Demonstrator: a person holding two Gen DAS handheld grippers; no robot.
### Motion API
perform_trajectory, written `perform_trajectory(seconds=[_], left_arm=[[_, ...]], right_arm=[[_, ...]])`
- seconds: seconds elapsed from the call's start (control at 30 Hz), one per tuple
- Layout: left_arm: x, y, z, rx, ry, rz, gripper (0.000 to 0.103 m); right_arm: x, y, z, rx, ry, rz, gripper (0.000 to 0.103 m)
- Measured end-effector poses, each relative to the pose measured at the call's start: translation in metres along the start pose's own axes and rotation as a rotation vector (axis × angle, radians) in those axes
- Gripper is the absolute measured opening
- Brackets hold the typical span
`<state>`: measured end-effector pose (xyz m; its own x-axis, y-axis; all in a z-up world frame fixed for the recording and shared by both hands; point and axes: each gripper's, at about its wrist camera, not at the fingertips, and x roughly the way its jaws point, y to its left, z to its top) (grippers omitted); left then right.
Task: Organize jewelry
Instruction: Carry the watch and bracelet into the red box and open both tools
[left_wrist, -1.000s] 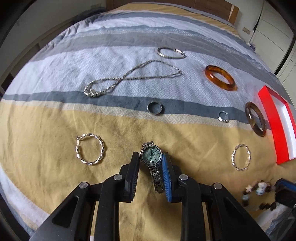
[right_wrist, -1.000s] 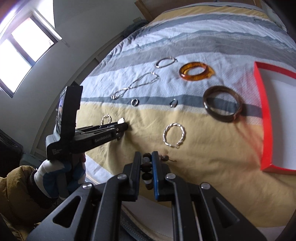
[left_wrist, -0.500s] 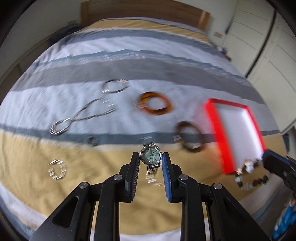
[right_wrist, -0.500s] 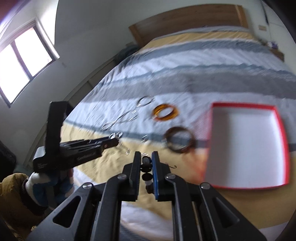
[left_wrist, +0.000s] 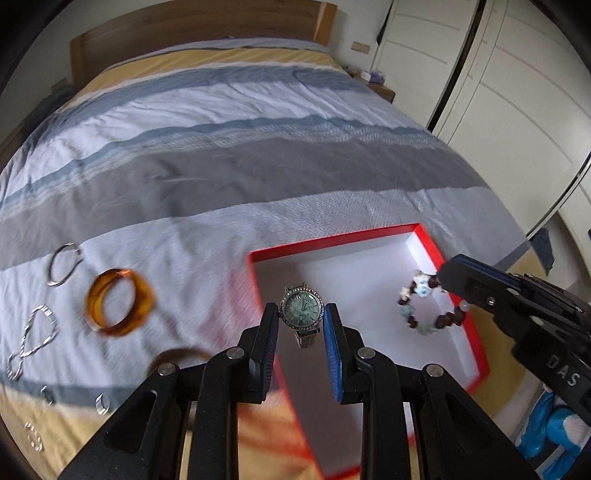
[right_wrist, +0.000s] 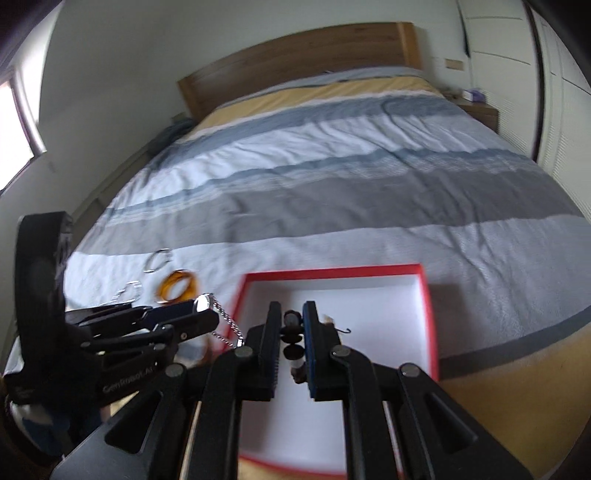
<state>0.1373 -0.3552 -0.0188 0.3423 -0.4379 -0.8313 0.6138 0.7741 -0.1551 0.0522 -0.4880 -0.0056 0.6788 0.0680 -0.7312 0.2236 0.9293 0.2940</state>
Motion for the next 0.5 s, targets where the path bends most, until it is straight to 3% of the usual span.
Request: perform_trajectory(seconds=[0.2, 0.4, 0.5], left_arm=[[0.050, -0.009, -0.012, 0.037, 0.074, 0.019, 0.024], [0.057, -0.016, -0.020, 0.066, 0.078, 0.061, 0.025], [0.046, -0.017, -0.020, 0.070, 0.052, 0.053, 0.039]], right_arm=[[0.045, -0.034, -0.020, 0.052, 0.065, -0.084, 0.011], [0.047, -0.048, -0.034, 0.066, 0.066, -0.153, 0.012], [0.035, -0.048, -0.034, 0.057, 0.058, -0.183, 0.014]])
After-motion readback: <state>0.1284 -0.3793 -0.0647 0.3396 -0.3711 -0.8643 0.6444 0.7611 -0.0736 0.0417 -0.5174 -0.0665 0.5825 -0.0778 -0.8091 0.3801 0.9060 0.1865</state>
